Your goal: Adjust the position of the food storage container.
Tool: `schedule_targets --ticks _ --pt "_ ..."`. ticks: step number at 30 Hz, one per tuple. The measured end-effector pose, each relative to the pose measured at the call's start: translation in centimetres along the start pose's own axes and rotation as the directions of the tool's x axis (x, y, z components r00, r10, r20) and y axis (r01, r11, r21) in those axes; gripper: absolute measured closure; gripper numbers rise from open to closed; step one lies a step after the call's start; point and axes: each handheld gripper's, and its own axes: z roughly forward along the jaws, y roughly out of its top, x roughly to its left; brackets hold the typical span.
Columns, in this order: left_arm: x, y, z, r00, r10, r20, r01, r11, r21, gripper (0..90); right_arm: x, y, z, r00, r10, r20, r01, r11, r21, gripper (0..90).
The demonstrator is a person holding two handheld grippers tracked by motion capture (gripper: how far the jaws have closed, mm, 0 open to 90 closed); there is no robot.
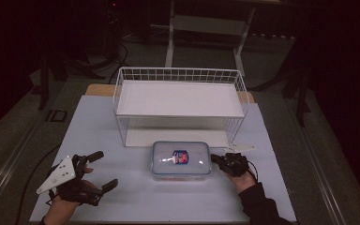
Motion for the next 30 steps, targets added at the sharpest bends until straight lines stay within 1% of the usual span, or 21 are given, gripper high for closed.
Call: schedule_targets --ticks 3,5,7,13,14,17,20,22,23,24,25,26,28,30 --pt "0.0 0.0 0.1 1.0000 -0.002 0.003 0.002 1.0000 0.004 0.0 0.0 -0.1 -0.3 1.0000 -0.001 0.003 0.001 1.000 -0.007 90.0" --pt "0.0 0.0 0.1 1.0000 -0.001 0.003 0.001 1.0000 0.007 0.0 0.2 0.0 -0.8 1.0000 0.003 0.004 -0.003 1.000 -0.022 90.0" --pt "0.0 0.0 0.2 1.0000 -0.001 0.004 0.001 0.9999 0.012 0.0 0.4 0.2 -1.4 0.9999 -0.007 0.010 0.007 0.999 -0.037 90.0" --pt "-0.2 0.0 0.6 0.9999 -0.009 0.014 0.009 0.9997 0.023 0.0 1.0 0.3 -2.9 0.9999 -0.008 0.007 0.009 0.997 -0.083 89.7" --pt "-0.2 0.0 0.7 0.9998 -0.011 0.016 0.011 0.9996 0.026 0.0 1.1 0.3 -3.2 0.9999 -0.013 0.009 0.013 0.996 -0.089 89.1" --pt "-0.2 0.1 0.9 0.9994 -0.026 0.023 0.025 0.9991 0.034 0.0 1.3 0.3 -3.9 1.0000 -0.003 -0.002 0.003 0.994 -0.113 86.8" --pt "-0.4 0.3 1.1 0.9991 -0.027 0.032 0.025 0.9988 0.042 0.0 1.6 0.5 -4.6 0.9999 0.001 -0.015 -0.003 0.990 -0.138 83.0" --pt "-0.5 0.5 1.4 0.9993 -0.028 0.024 0.027 0.9981 0.055 0.0 1.8 0.6 -5.0 0.9997 0.003 -0.022 -0.006 0.988 -0.157 78.3" --pt "-0.6 0.5 1.5 0.9991 -0.031 0.028 0.029 0.9980 0.057 0.0 1.9 0.7 -5.2 0.9996 0.007 -0.028 -0.011 0.986 -0.167 75.4" --pt "-0.6 0.7 1.6 0.9990 -0.038 0.024 0.037 0.9973 0.064 0.0 1.9 0.8 -5.4 0.9994 0.008 -0.033 -0.014 0.984 -0.178 71.8" --pt "-0.6 0.7 1.7 0.9989 -0.041 0.022 0.039 0.9969 0.068 0.0 2.1 0.9 -5.6 0.9994 0.004 -0.034 -0.010 0.982 -0.190 67.2" --pt "-0.5 0.9 1.8 0.9984 -0.047 0.030 0.045 0.9966 0.070 0.0 2.2 1.0 -5.7 0.9995 0.002 -0.033 -0.008 0.981 -0.194 63.1" --pt "-0.4 1.0 2.0 0.9983 -0.052 0.026 0.050 0.9957 0.078 0.0 2.4 1.2 -5.9 0.9995 0.001 -0.030 -0.007 0.979 -0.206 54.8" --pt "-0.4 1.2 2.3 0.9978 -0.062 0.025 0.060 0.9949 0.081 0.0 2.6 1.5 -6.1 0.9995 -0.009 -0.030 0.003 0.977 -0.213 44.5"
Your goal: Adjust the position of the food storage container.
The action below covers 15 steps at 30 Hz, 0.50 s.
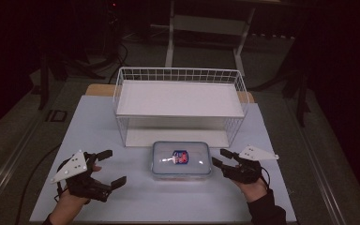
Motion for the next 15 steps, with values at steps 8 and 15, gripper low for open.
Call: schedule_targets --ticks 8,15 --pt "0.0 0.8 1.4 0.9998 -0.012 0.015 0.012 0.9995 0.029 0.0 1.0 0.8 0.0 0.9989 -0.029 -0.037 0.028 0.999 -0.031 11.1" --pt "0.4 1.3 2.7 0.9989 -0.047 -0.002 0.047 0.9964 0.071 0.0 1.8 1.3 -0.8 0.9961 -0.070 -0.054 0.068 0.997 -0.034 15.6"
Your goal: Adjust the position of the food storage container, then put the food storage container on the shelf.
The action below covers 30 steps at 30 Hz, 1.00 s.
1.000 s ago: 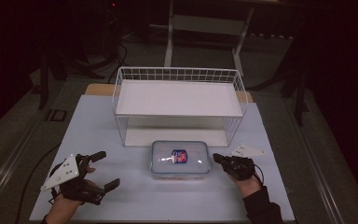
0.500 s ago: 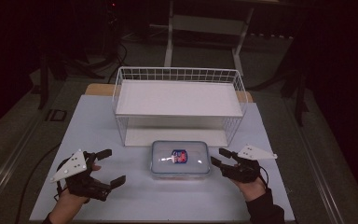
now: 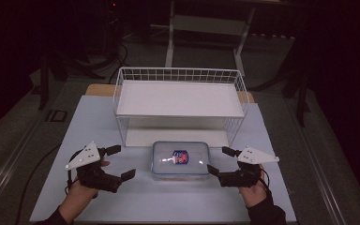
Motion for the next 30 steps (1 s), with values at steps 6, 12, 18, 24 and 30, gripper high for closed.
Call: schedule_targets --ticks 6,12,18,24,30 --pt "0.0 0.6 1.7 0.9994 -0.033 0.008 0.033 0.9976 0.061 0.0 0.8 0.3 -1.3 0.9983 -0.033 0.047 0.035 0.998 -0.043 17.1" --pt "0.0 1.4 3.4 0.9985 -0.054 0.010 0.052 0.9918 0.117 0.0 1.1 0.5 -2.2 0.9945 -0.042 0.096 0.050 0.996 -0.077 18.7" --pt "0.8 1.8 5.0 0.9914 -0.129 0.020 0.125 0.9815 0.145 0.0 1.1 0.4 -2.8 0.9940 -0.040 0.102 0.051 0.993 -0.110 15.8" --pt "2.0 1.3 6.9 0.9735 -0.228 0.020 0.220 0.9574 0.187 0.0 1.5 0.5 -3.1 0.9902 -0.031 0.136 0.045 0.994 -0.103 11.0" --pt "3.5 0.4 8.4 0.9300 -0.367 0.012 0.355 0.9064 0.229 0.0 1.4 0.5 -3.1 0.9858 -0.002 0.168 0.024 0.991 -0.131 10.1"
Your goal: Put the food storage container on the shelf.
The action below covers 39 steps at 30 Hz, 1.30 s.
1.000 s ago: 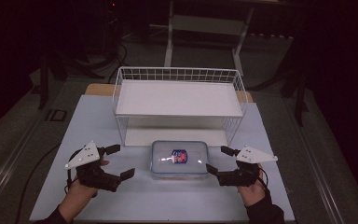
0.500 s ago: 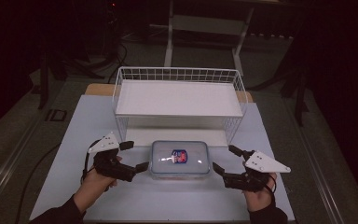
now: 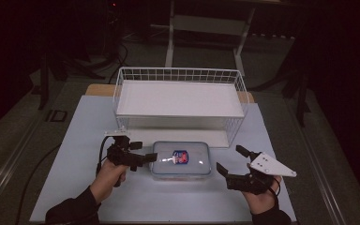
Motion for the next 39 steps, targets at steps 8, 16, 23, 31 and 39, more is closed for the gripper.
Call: schedule_targets --ticks 8,16,23,31,39 --pt "2.1 -0.7 1.2 0.9873 -0.158 0.014 0.157 0.9848 0.075 0.0 0.5 -0.3 0.2 0.9997 -0.021 0.012 0.020 1.000 0.023 10.1" --pt "3.2 -1.1 2.0 0.9620 -0.273 0.014 0.268 0.9532 0.139 9.2 0.8 -0.6 0.7 0.9998 -0.017 -0.004 0.018 0.999 0.046 10.2" --pt "4.4 -1.6 2.5 0.9269 -0.370 0.060 0.355 0.9181 0.175 21.3 1.0 -0.9 1.1 0.9996 -0.019 -0.020 0.020 0.998 0.063 10.3" --pt "5.0 -2.1 3.0 0.8958 -0.418 0.152 0.382 0.8982 0.217 45.9 0.9 -1.1 1.1 0.9998 -0.006 -0.019 0.008 0.997 0.072 10.5" --pt "4.7 -2.0 2.3 0.9081 -0.378 0.179 0.338 0.9154 0.218 51.5 0.2 -1.7 1.6 0.9968 0.063 -0.050 -0.057 0.993 0.107 13.3"
